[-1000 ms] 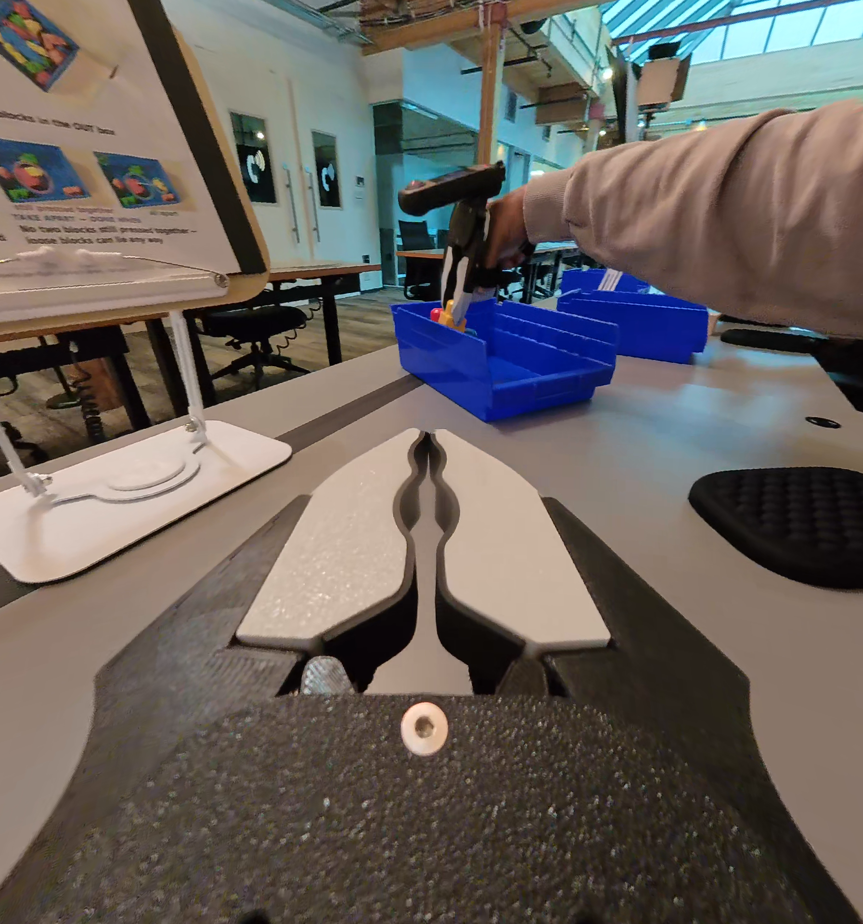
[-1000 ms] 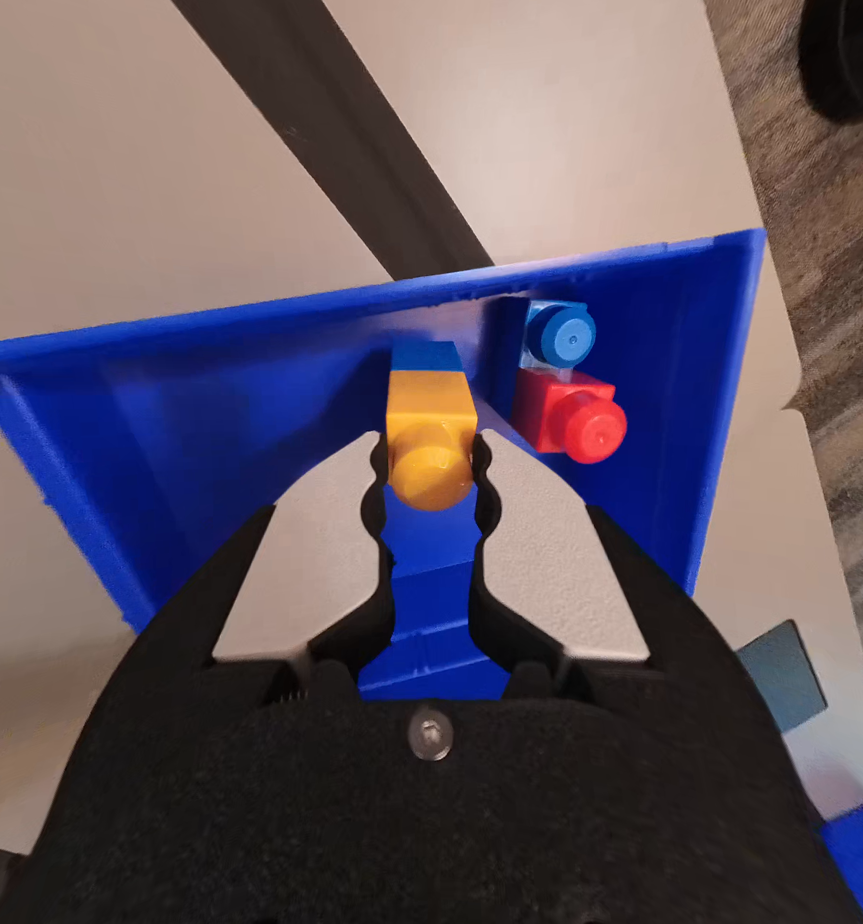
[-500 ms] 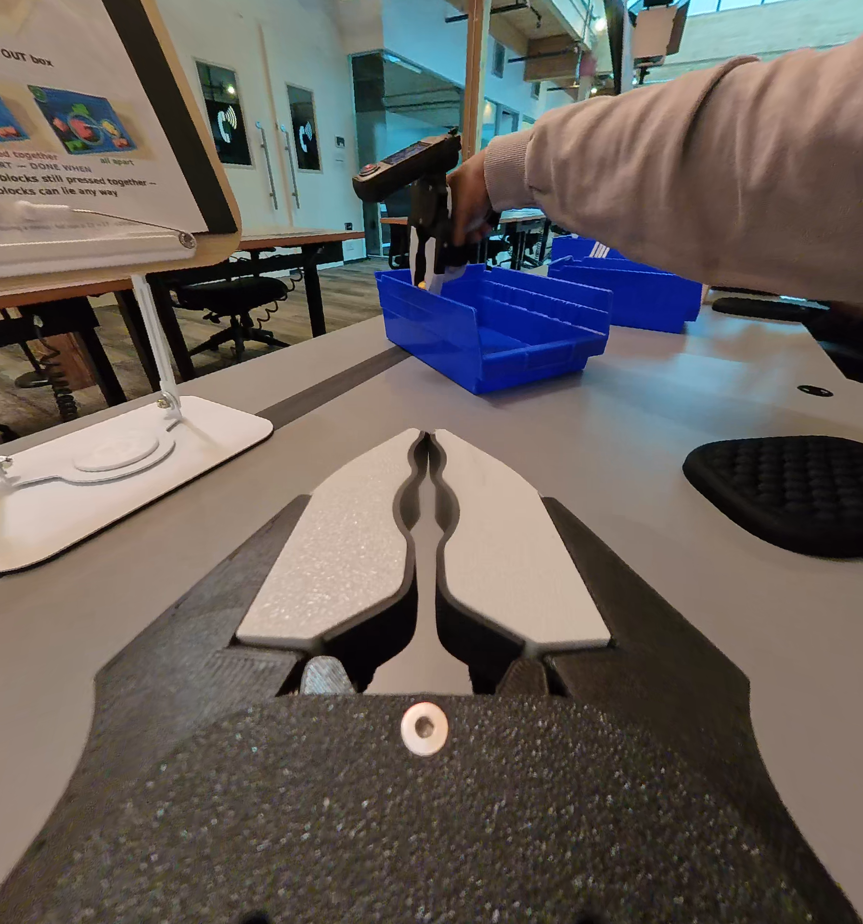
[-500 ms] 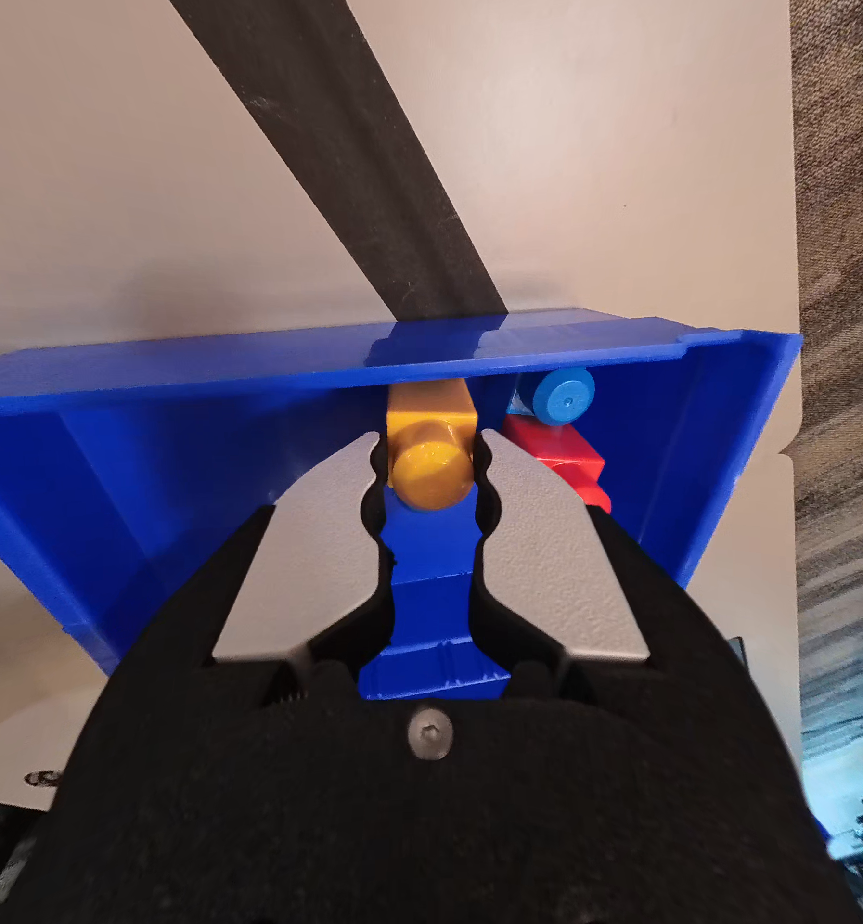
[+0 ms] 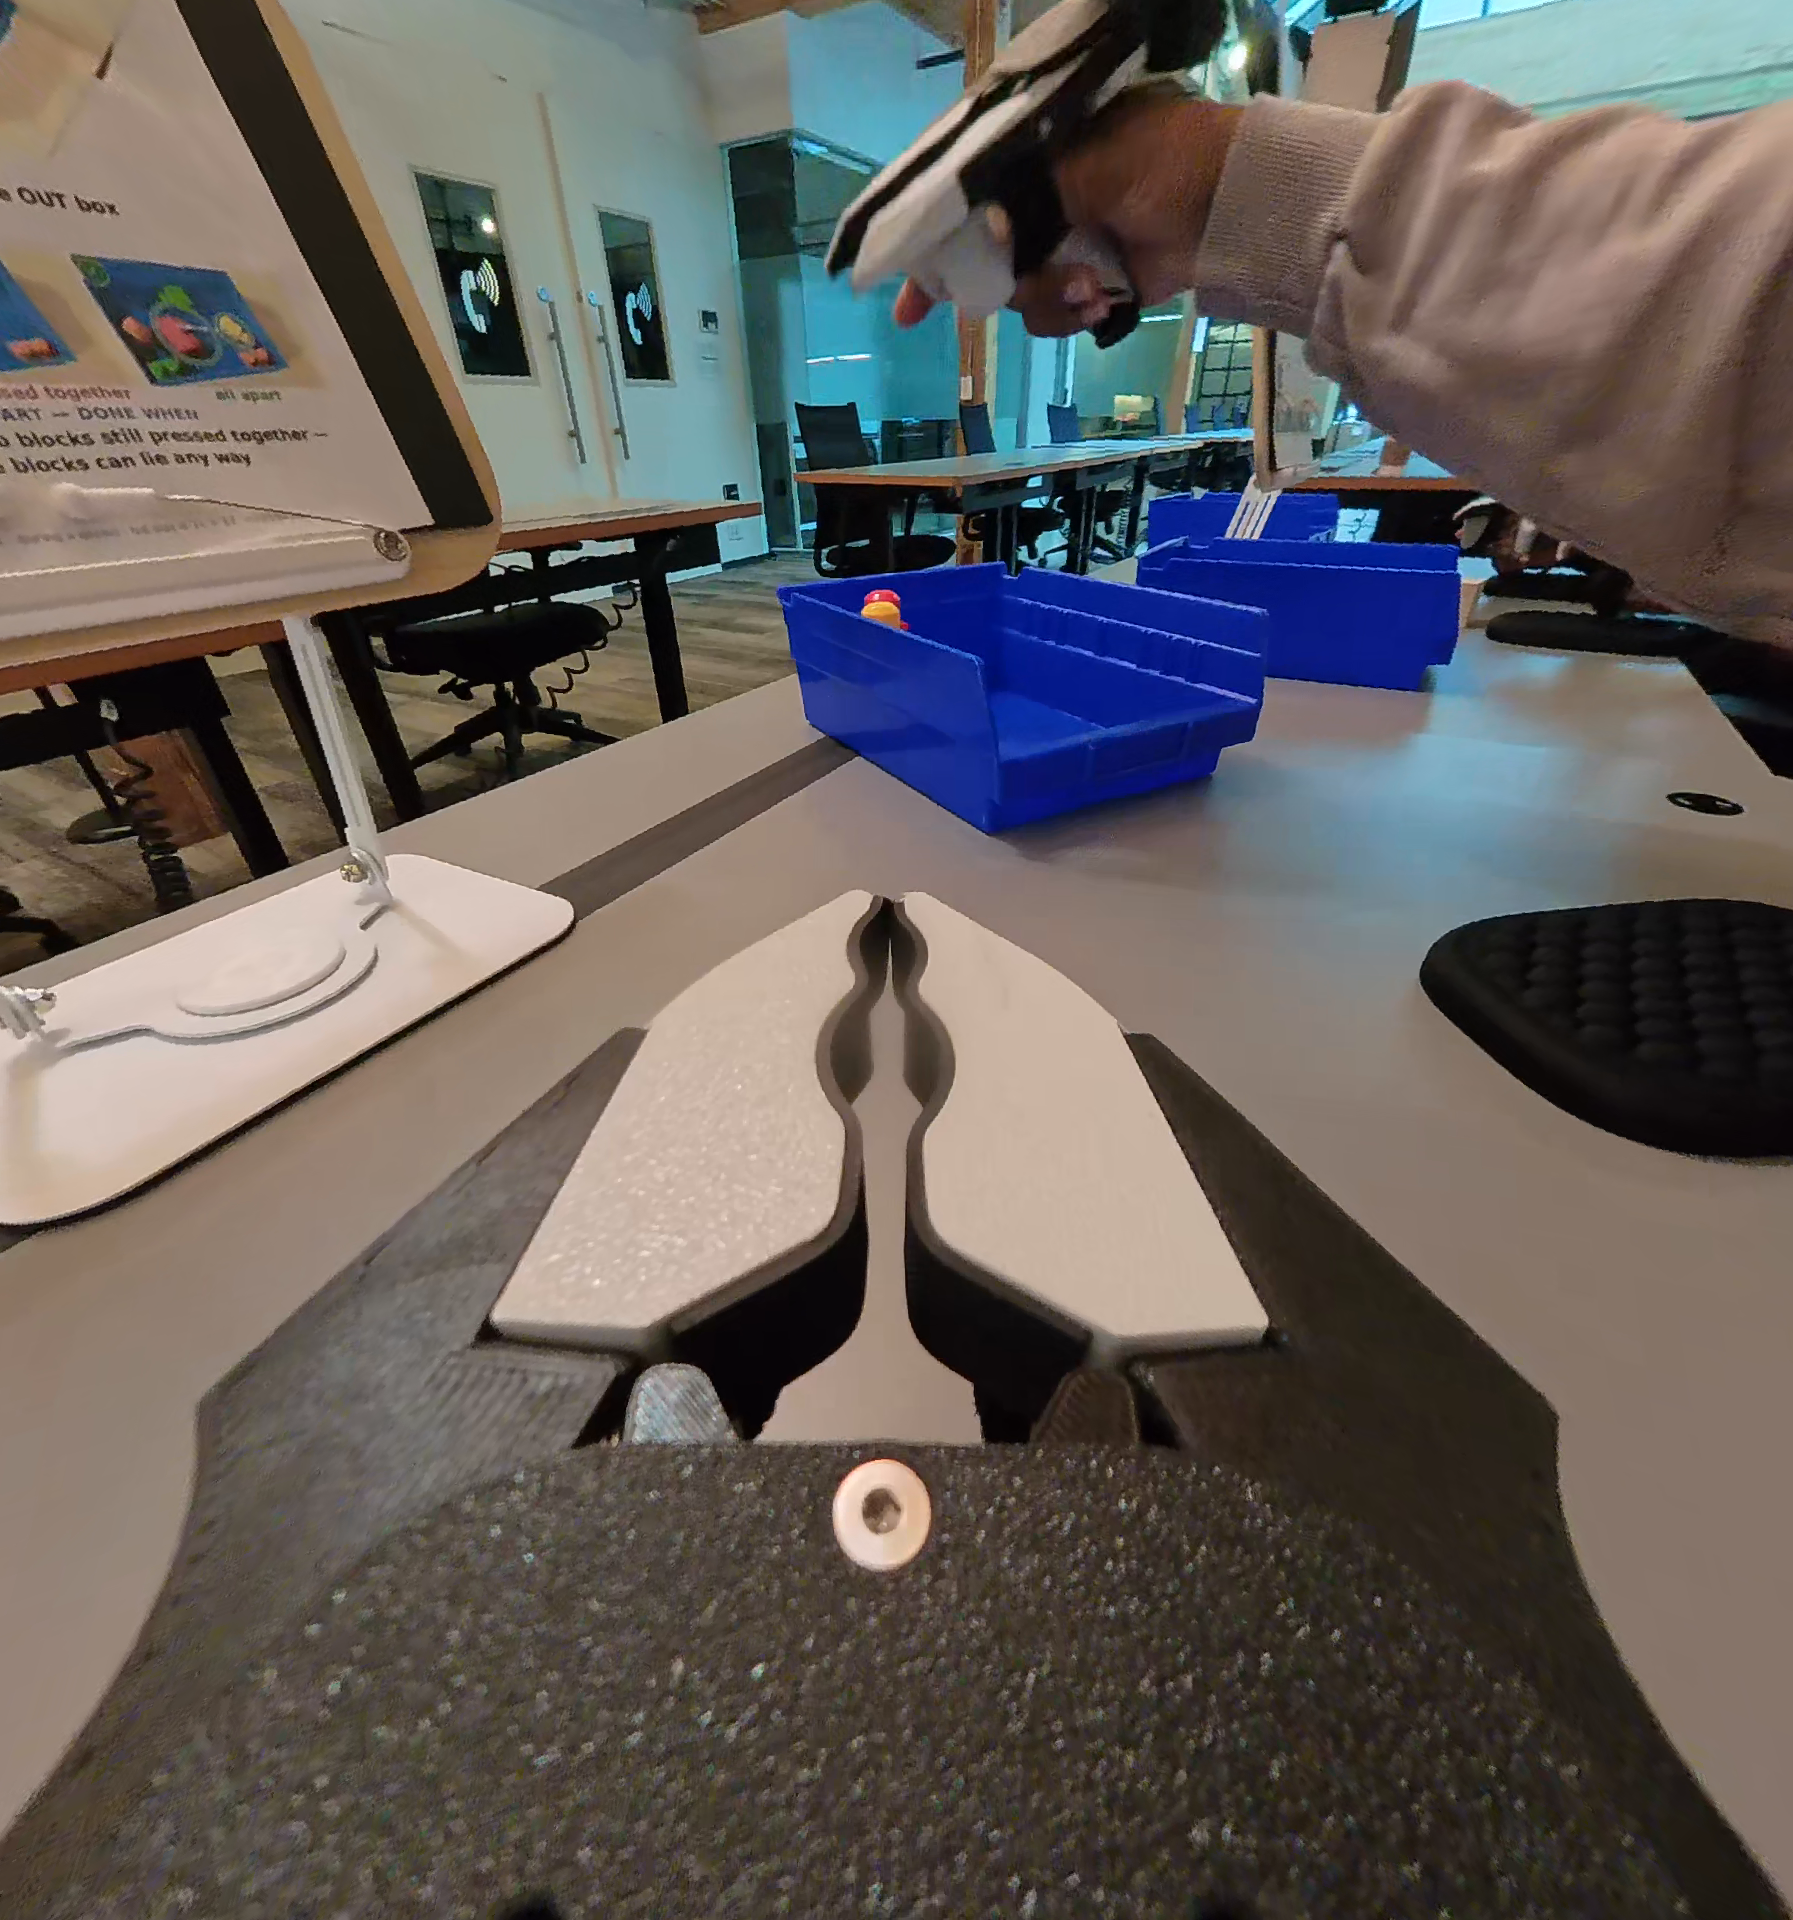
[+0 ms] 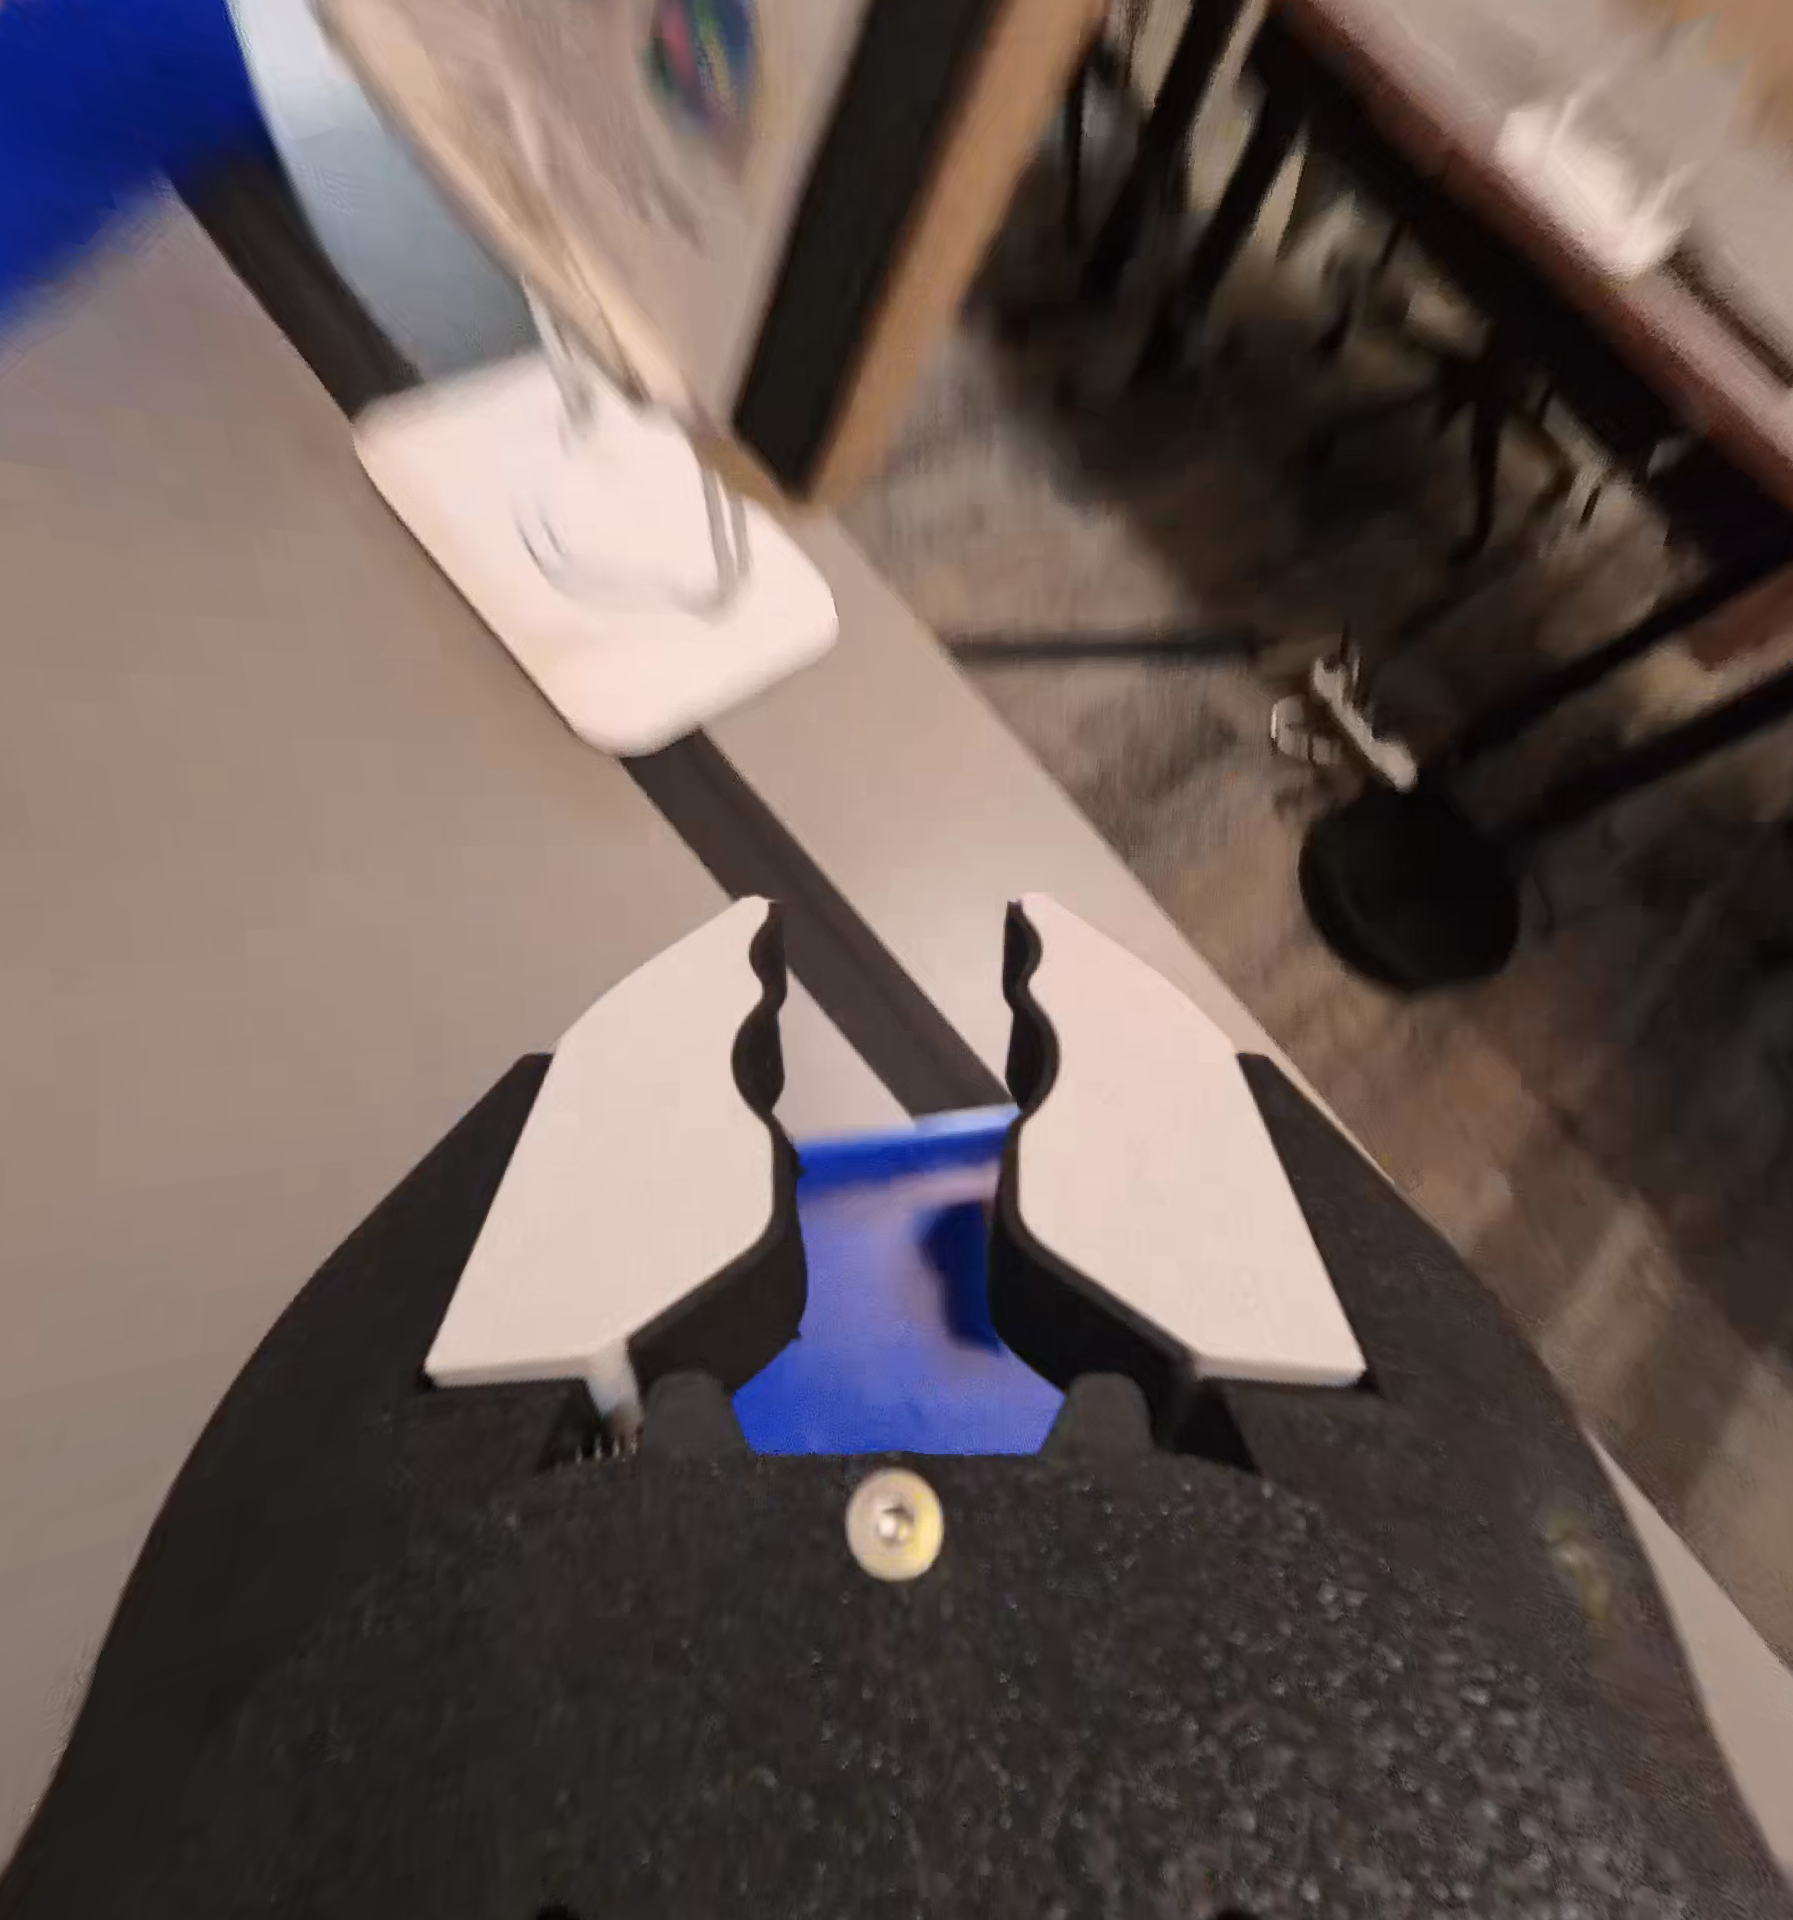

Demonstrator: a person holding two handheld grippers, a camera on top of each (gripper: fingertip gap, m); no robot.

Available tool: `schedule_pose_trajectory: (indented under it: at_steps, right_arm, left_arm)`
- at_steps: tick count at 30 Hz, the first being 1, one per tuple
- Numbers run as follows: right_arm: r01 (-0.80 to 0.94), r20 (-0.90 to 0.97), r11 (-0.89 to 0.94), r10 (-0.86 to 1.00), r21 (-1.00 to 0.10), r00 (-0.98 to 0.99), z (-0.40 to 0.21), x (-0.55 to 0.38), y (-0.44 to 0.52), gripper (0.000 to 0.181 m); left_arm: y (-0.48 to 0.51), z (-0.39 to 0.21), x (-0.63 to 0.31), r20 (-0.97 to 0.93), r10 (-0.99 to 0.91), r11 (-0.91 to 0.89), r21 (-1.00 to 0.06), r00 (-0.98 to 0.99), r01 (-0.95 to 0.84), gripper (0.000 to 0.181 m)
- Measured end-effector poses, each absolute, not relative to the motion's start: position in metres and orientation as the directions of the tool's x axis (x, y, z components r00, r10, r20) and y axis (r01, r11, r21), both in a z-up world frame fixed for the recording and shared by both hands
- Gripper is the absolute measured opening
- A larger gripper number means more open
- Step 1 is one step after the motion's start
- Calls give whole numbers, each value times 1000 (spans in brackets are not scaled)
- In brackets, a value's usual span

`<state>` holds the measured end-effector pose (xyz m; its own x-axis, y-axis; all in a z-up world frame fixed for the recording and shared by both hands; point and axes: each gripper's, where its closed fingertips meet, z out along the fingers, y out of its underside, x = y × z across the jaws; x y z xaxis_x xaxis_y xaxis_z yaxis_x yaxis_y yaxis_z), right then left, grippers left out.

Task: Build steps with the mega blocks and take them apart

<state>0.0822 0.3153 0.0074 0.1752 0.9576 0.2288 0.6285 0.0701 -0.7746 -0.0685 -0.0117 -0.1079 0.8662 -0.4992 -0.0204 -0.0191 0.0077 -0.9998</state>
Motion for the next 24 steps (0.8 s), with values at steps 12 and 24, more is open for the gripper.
schedule_pose_trajectory:
  at_steps: [12, 24]
  right_arm:
    - [-64, -17, 5, 938, -998, 347, 14, 47, 176, 5]
    - [-50, -56, -46, 973, -998, 222, -95, 1, 116, 0]
  left_arm:
    - [-11, -94, -97, -37, -409, 67, -998, 912, -11, 0]
    - [-10, -84, -151, -43, -238, 86, -996, 970, -23, 0]
